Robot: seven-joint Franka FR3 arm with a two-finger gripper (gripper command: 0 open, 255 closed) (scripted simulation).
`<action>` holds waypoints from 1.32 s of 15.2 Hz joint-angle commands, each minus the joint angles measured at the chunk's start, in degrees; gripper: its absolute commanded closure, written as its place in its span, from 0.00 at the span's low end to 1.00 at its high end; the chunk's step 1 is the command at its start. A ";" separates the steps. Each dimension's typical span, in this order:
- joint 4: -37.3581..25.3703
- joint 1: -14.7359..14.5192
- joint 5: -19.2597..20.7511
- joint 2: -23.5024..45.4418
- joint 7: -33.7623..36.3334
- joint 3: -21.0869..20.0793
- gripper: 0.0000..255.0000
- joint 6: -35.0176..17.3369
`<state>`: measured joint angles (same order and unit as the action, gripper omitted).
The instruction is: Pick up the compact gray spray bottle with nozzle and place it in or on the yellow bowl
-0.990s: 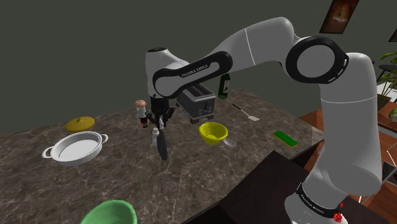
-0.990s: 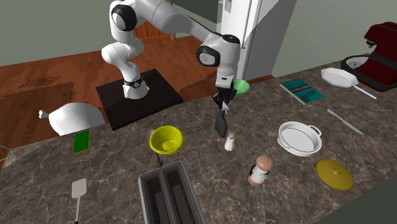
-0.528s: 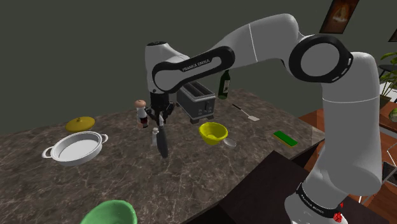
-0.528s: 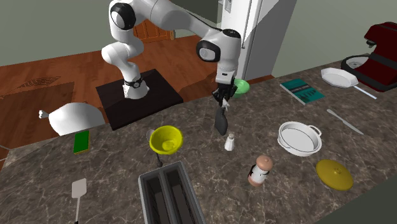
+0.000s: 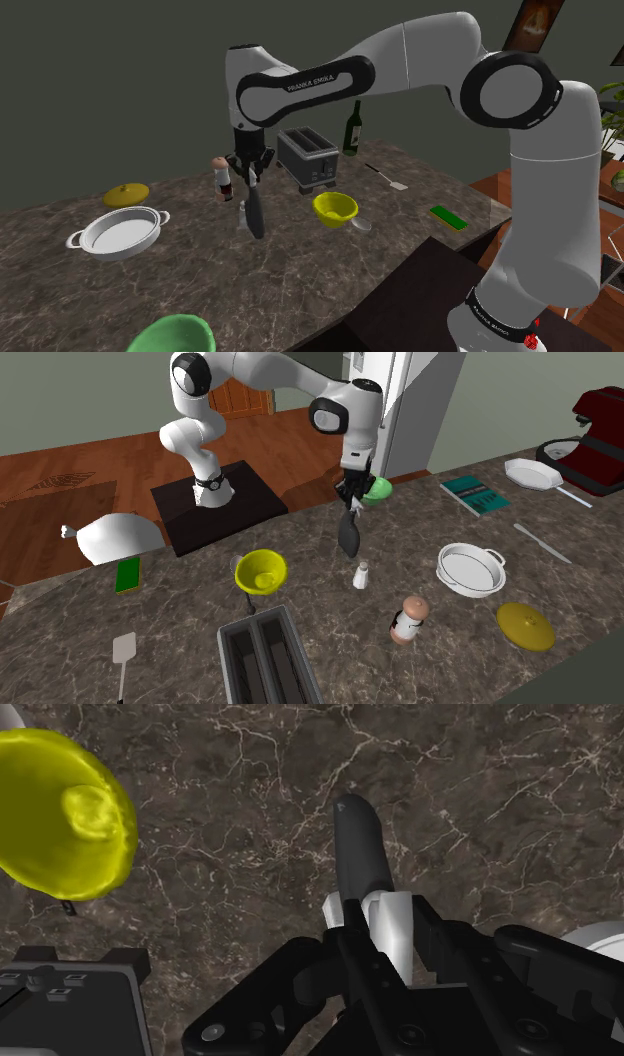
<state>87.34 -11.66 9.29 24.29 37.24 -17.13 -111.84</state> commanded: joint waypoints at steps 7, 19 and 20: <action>-4.68 -0.16 -0.49 -1.03 -0.50 -0.25 1.00 5.66; -14.56 -0.94 -0.57 -0.63 -1.03 -0.44 1.00 15.10; -14.88 -0.97 -0.57 -0.60 -1.04 -0.45 1.00 15.38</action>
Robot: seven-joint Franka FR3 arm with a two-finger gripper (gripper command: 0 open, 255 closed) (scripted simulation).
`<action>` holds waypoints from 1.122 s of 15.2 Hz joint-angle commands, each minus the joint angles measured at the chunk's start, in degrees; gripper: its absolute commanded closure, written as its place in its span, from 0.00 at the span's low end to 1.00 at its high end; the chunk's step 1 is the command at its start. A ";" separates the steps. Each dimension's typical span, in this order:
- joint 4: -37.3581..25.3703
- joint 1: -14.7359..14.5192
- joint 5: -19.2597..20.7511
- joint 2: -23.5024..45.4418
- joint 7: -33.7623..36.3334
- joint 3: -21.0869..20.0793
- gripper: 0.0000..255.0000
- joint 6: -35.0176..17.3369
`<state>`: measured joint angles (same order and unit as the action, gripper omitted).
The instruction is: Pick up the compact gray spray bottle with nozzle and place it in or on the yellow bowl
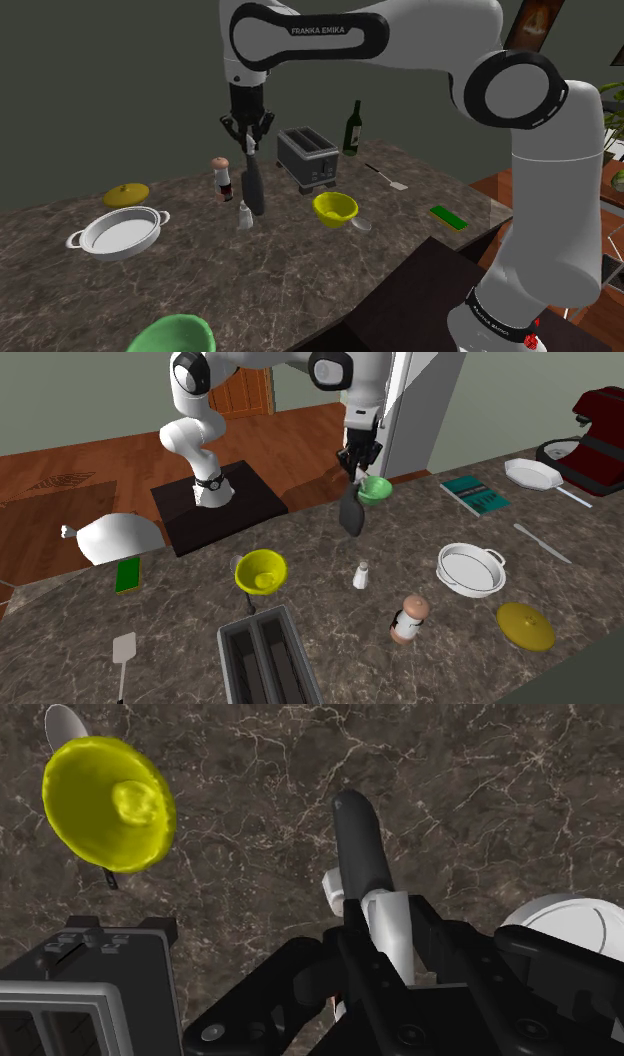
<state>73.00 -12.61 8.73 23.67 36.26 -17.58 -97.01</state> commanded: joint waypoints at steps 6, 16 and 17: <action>10.47 6.04 -3.42 -10.29 -6.64 1.31 1.00 -0.85; 20.26 13.67 -7.33 -22.61 -19.26 6.23 1.00 0.86; 20.78 14.32 -7.56 -23.52 -20.56 6.86 1.00 1.21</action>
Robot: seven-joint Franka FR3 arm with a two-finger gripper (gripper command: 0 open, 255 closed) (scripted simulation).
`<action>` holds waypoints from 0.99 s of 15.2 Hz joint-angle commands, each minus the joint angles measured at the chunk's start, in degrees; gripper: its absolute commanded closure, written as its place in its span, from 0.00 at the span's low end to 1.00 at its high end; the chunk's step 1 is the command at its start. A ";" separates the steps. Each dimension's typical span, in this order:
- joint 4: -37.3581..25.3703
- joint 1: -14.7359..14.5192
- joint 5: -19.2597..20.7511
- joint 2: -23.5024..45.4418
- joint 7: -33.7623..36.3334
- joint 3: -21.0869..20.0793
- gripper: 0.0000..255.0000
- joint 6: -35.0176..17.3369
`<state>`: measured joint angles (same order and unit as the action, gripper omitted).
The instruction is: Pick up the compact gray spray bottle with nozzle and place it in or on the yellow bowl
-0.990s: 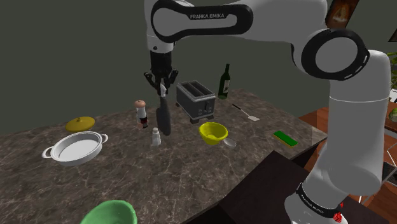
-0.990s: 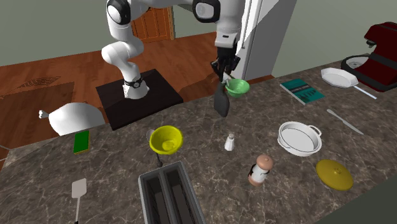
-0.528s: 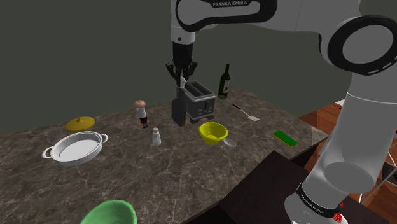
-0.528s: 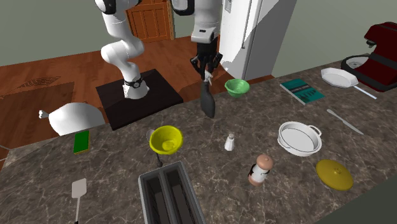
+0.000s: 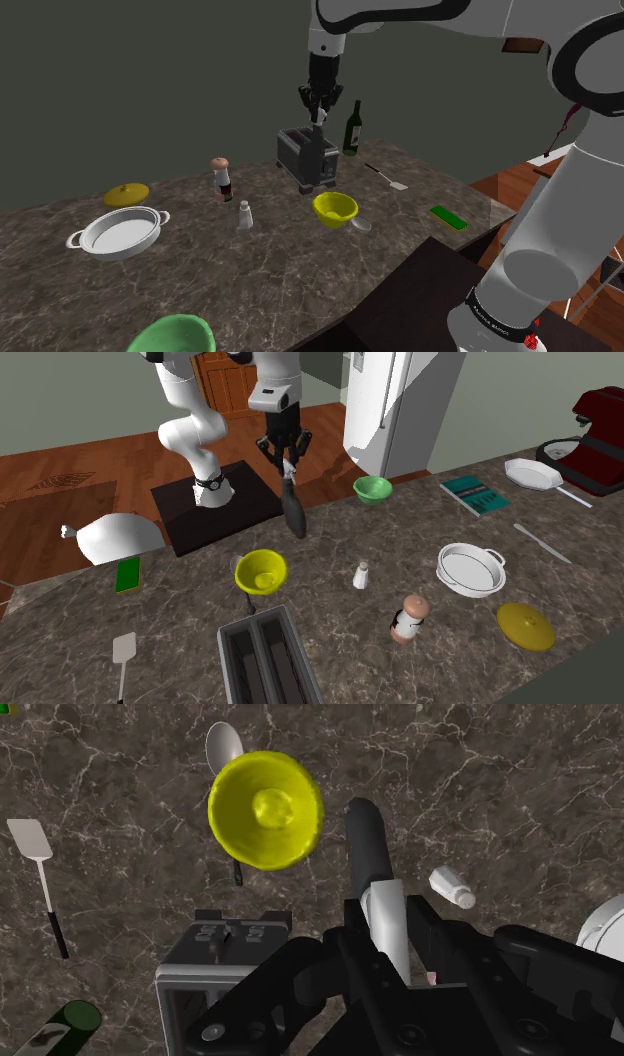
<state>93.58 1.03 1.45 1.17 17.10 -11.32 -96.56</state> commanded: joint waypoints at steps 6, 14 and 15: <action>1.73 4.39 -1.06 -5.29 -9.25 4.64 1.00 3.34; 7.44 5.63 -1.22 -7.26 -12.02 6.18 1.00 -0.44; 8.35 5.63 -1.23 -7.37 -12.02 6.18 1.00 -1.23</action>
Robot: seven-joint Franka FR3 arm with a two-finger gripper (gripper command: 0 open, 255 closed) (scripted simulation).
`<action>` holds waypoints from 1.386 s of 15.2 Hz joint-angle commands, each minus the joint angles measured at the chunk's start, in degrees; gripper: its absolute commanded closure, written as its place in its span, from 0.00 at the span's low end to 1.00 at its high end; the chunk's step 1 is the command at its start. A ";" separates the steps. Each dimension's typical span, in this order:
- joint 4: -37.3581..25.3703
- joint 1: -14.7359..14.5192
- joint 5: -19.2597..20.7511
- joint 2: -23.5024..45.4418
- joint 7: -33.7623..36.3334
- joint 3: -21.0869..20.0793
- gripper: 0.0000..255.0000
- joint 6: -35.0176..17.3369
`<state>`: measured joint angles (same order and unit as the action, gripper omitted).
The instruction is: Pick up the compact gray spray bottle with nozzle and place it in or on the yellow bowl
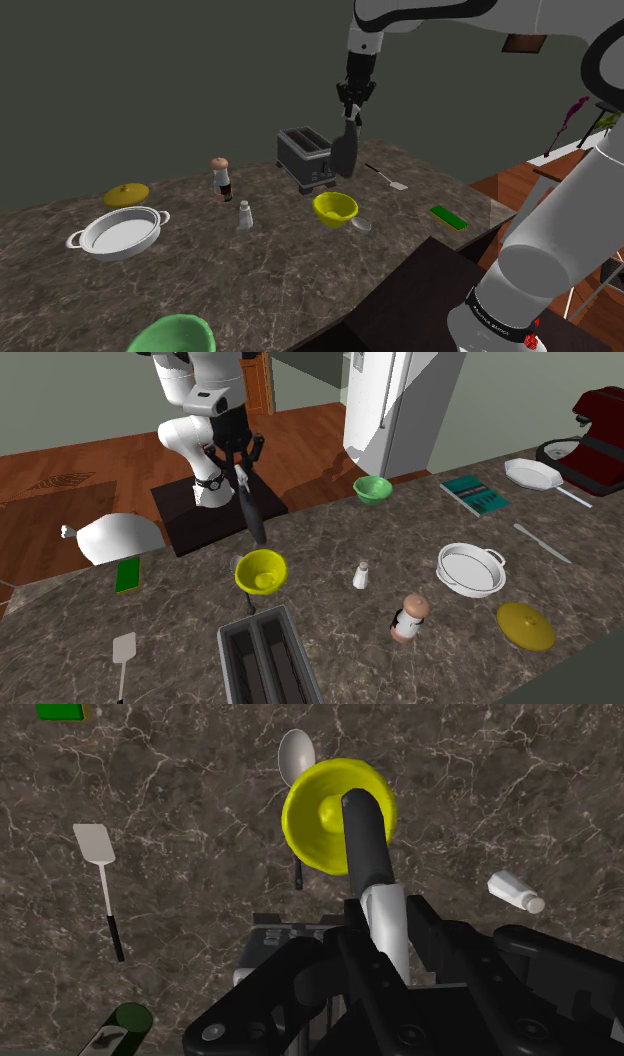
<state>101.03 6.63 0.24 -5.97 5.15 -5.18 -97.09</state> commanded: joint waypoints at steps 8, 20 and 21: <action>7.55 0.01 -0.05 -0.66 -0.04 0.03 1.00 -6.93; 15.86 -0.02 0.04 0.20 0.12 -0.03 1.00 -16.10; 16.47 -0.02 0.06 0.35 0.14 -0.04 1.00 -16.86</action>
<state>116.70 6.62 0.28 -5.77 5.27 -5.20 -112.95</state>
